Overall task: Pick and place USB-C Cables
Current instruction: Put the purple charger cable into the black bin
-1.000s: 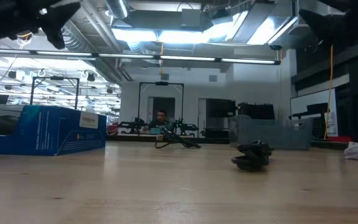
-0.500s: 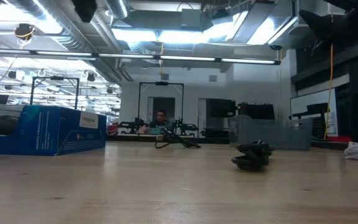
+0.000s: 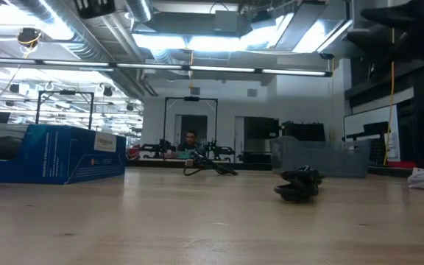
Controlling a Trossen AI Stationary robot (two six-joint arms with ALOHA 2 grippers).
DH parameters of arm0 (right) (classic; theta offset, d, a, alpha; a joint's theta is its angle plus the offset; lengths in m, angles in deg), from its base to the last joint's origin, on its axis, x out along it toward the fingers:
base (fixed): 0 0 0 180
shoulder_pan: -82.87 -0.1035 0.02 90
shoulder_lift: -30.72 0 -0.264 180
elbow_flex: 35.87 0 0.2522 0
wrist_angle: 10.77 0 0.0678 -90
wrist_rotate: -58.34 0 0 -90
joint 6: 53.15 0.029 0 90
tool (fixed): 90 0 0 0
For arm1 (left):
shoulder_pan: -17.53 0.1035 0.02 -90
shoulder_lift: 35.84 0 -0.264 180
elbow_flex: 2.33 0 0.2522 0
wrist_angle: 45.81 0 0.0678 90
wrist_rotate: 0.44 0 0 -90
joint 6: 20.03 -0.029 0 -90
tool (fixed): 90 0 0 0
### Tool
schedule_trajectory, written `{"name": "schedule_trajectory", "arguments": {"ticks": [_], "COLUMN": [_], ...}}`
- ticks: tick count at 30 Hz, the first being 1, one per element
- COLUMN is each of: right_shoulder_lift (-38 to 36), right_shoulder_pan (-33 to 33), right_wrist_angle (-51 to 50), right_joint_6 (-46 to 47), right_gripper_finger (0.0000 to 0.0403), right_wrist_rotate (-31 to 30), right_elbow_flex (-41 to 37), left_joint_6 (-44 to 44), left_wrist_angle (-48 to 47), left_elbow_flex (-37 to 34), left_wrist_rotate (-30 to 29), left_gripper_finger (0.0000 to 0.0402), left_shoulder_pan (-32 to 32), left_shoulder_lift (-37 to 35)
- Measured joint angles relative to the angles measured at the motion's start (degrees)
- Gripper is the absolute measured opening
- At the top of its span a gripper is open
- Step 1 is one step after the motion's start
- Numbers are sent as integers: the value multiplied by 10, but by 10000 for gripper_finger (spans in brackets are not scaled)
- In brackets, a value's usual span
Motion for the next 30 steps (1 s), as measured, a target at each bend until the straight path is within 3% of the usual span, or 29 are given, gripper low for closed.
{"name": "schedule_trajectory", "arguments": {"ticks": [7, 11, 15, 22, 25, 27, 30], "right_shoulder_lift": [14, 61, 143, 361, 442, 472, 522], "right_shoulder_pan": [-2, -12, -31, -42, -37, -32, -28], "right_wrist_angle": [-37, 125, 305, 312, 206, 30, -295], "right_joint_6": [65, 44, -33, -71, -92, -61, 74], "right_gripper_finger": [209, 209, 209, 209, 209, 209, 209], "right_wrist_rotate": [12, 21, 30, -15, -15, -15, -41], "right_elbow_flex": [-1, -1, 2, 124, 214, 290, 399], "left_joint_6": [-13, -43, -116, -165, -168, -168, -169], "left_wrist_angle": [-7, -8, -9, -10, -16, -24, -37], "left_elbow_flex": [1, 1, 1, 1, 2, 2, 2], "left_wrist_rotate": [-82, -122, -135, -154, -154, -155, -155], "left_gripper_finger": [130, 130, 130, 130, 130, 130, 130], "left_shoulder_pan": [-35, -37, -36, -20, -11, -8, -8], "left_shoulder_lift": [66, 94, 108, 107, 106, 106, 106]}}
